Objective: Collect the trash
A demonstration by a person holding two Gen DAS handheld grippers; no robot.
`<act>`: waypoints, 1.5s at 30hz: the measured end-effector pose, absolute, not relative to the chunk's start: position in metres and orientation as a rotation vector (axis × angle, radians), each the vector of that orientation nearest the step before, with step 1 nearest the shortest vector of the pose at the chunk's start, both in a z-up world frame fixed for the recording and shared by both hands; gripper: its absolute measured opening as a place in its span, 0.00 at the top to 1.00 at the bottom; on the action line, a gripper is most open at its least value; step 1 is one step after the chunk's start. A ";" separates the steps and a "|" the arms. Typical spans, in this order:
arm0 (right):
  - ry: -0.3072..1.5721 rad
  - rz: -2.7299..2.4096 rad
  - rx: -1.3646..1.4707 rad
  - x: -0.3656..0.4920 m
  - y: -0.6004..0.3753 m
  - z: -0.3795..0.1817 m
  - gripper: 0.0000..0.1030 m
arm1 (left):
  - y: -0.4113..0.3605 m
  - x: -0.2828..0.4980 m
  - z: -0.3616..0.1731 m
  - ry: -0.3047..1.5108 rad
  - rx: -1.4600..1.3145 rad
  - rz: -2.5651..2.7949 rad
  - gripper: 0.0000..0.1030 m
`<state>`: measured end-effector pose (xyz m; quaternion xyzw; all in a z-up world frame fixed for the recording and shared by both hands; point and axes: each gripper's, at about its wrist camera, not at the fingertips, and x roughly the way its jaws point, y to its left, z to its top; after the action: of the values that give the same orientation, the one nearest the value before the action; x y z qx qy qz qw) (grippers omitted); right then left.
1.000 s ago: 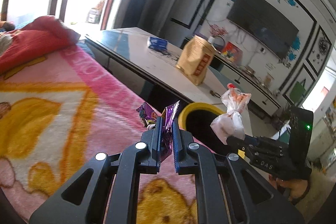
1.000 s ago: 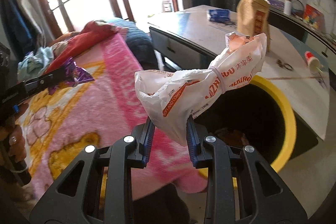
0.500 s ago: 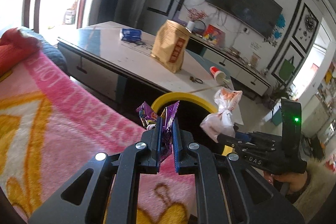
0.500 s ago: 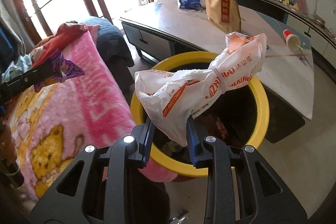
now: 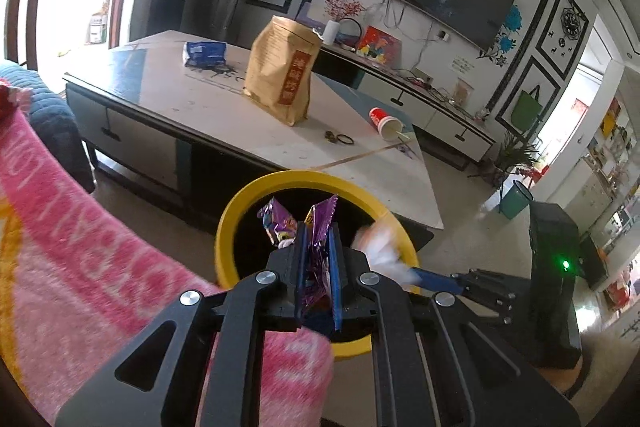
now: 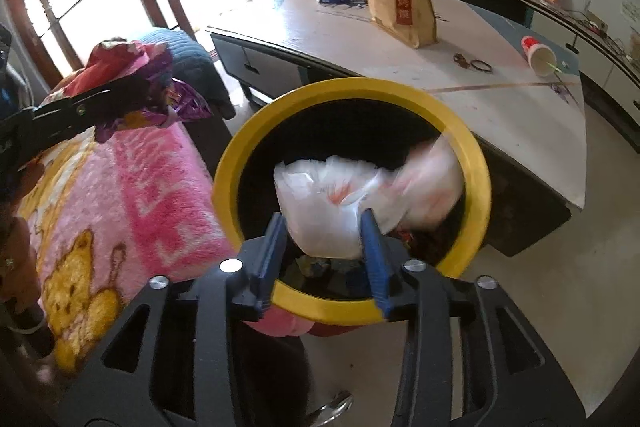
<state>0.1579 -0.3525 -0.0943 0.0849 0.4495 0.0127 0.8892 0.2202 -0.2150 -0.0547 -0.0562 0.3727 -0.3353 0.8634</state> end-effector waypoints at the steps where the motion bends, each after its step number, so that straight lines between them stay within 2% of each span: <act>1: 0.928 0.020 0.183 0.156 -0.355 -0.093 0.57 | -0.219 0.222 -0.056 0.787 -0.117 -0.704 0.86; 2: 0.923 0.016 0.187 0.155 -0.356 -0.092 0.57 | -0.224 0.224 -0.057 0.797 -0.114 -0.707 0.83; 4: 0.913 0.002 0.195 0.152 -0.361 -0.088 0.53 | -0.229 0.226 -0.058 0.807 -0.112 -0.708 0.50; 6: 0.902 -0.024 0.212 0.148 -0.367 -0.084 0.47 | -0.230 0.225 -0.058 0.803 -0.120 -0.715 0.41; 9: 0.875 -0.059 0.254 0.139 -0.375 -0.076 0.36 | -0.227 0.222 -0.058 0.797 -0.126 -0.703 0.19; 11: 0.853 -0.081 0.261 0.134 -0.376 -0.071 0.26 | -0.222 0.219 -0.056 0.795 -0.126 -0.694 0.17; 13: 0.830 -0.100 0.265 0.130 -0.377 -0.065 0.22 | -0.217 0.215 -0.053 0.785 -0.119 -0.684 0.10; 16: 0.795 -0.111 0.279 0.124 -0.374 -0.056 0.18 | -0.204 0.206 -0.046 0.763 -0.108 -0.657 0.06; 18: 0.771 -0.114 0.288 0.121 -0.370 -0.051 0.10 | -0.193 0.200 -0.040 0.741 -0.095 -0.624 0.06; 28: 0.588 -0.096 0.315 0.092 -0.332 -0.024 0.11 | -0.138 0.159 -0.014 0.639 -0.086 -0.461 0.06; 45: 0.242 -0.174 0.093 0.028 -0.266 -0.016 0.11 | -0.071 0.062 -0.005 0.436 -0.069 -0.268 0.06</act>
<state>0.0281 -0.2656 -0.0156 0.0465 0.1204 -0.0866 0.9878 0.0616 -0.0715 -0.0052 -0.0343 0.2157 -0.1326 0.9668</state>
